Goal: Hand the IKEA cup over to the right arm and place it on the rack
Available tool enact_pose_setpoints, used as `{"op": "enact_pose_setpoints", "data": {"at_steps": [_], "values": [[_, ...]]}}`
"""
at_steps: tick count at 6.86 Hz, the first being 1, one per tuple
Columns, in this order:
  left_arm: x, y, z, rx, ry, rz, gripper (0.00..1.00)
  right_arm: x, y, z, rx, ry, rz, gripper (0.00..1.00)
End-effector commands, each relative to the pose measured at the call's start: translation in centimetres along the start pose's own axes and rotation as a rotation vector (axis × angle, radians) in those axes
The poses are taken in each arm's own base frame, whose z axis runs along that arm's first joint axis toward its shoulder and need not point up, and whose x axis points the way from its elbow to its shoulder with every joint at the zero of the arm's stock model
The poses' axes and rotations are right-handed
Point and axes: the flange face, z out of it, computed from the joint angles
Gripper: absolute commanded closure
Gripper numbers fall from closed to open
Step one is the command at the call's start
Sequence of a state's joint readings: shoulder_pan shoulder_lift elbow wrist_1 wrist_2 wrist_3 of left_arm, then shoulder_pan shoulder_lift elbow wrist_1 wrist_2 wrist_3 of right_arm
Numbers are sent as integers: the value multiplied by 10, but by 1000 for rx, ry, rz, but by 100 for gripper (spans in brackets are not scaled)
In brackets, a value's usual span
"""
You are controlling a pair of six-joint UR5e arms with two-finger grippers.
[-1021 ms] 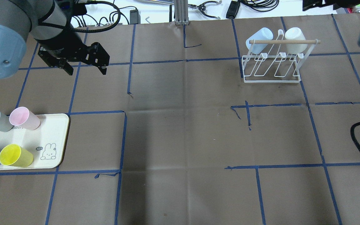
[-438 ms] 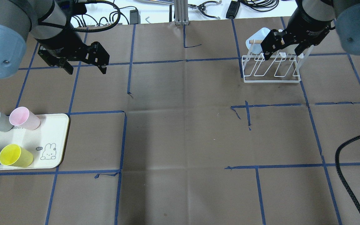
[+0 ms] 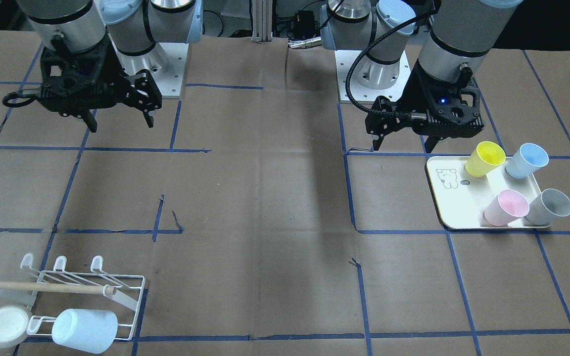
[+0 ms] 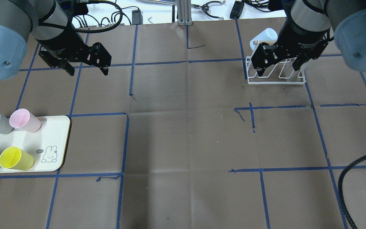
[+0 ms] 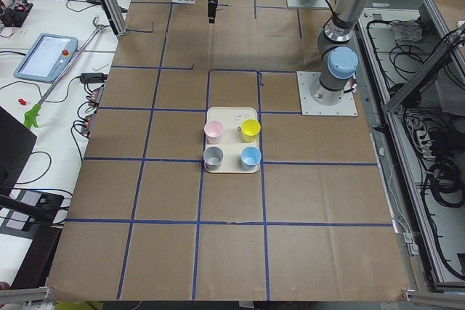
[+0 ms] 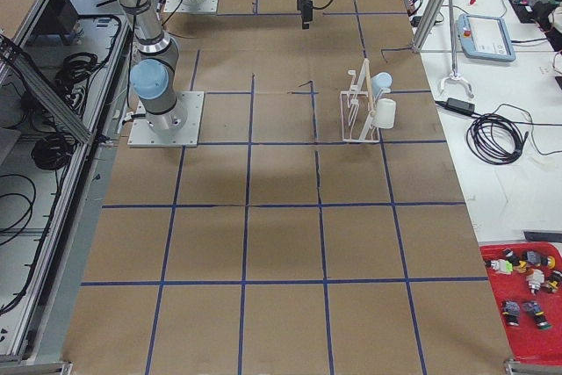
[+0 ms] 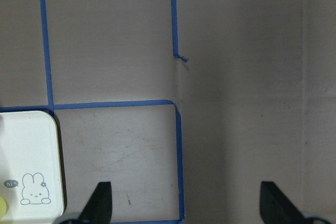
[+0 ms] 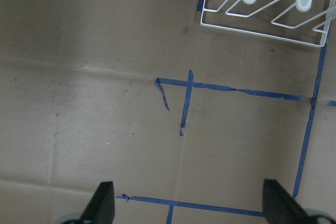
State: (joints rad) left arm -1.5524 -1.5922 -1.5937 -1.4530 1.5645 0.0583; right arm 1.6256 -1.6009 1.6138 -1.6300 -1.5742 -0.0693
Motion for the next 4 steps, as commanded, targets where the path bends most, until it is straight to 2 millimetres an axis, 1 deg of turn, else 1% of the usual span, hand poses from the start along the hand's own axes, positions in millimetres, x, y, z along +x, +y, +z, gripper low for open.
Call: {"op": "enact_pose_setpoints", "data": {"at_steps": [1, 2, 3, 4], "values": [[0, 1, 2, -14, -2, -3, 0, -34, 15, 13, -30, 14, 56, 0], [1, 2, 2, -14, -2, -3, 0, -32, 15, 14, -32, 16, 59, 0], [1, 2, 2, -14, -2, -5, 0, -26, 14, 15, -38, 18, 62, 0], [1, 2, 2, -14, -2, -5, 0, -22, 14, 12, -31, 21, 70, 0]]}}
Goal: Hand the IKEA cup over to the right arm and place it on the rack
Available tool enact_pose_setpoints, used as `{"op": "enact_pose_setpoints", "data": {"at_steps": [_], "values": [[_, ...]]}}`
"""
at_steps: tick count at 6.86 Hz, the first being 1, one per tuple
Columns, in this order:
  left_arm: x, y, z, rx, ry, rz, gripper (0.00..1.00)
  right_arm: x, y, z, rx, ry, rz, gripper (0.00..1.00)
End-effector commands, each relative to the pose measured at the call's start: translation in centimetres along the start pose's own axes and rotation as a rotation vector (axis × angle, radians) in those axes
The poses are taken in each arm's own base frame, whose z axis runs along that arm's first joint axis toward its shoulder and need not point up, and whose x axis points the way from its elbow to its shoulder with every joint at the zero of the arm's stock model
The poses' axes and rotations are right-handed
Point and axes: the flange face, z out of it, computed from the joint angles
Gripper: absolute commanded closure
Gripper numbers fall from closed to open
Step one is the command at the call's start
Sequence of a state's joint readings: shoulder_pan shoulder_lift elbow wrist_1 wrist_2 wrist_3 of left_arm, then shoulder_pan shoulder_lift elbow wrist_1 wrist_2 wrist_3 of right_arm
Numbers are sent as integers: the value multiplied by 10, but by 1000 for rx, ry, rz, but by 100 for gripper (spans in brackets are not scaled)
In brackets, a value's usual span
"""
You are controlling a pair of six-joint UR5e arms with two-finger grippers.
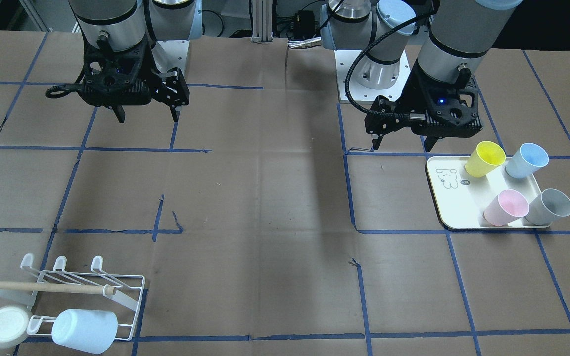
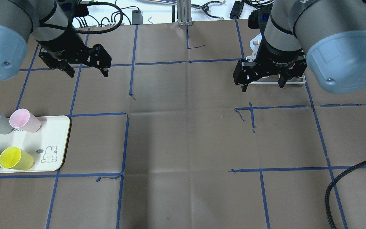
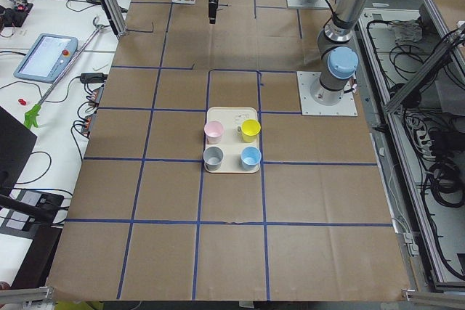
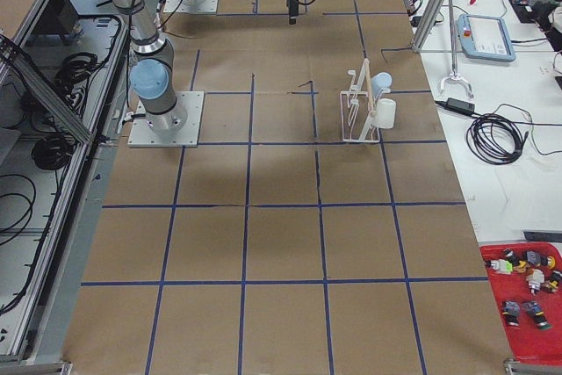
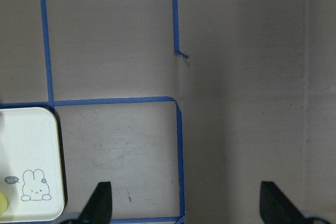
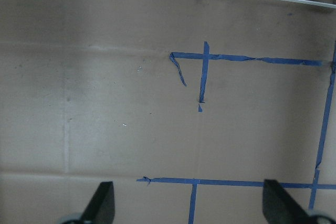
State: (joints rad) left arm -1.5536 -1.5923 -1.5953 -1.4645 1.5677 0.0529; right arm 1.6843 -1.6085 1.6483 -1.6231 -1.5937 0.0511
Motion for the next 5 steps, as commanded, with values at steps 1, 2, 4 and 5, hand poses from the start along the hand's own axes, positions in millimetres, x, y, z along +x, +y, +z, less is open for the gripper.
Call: {"op": "enact_pose_setpoints", "data": {"at_steps": [1, 2, 4, 5], "values": [[0, 0, 0, 0, 0, 0, 0, 7, 1, -6, 14, 21, 11, 0], [0, 0, 0, 0, 0, 0, 0, 8, 4, -11, 23, 21, 11, 0], [-1, 0, 0, 0, 0, 0, 0, 8, 5, -12, 26, 21, 11, 0], [0, 0, 0, 0, 0, 1, 0, 8, 5, -11, 26, 19, 13, 0]]}}
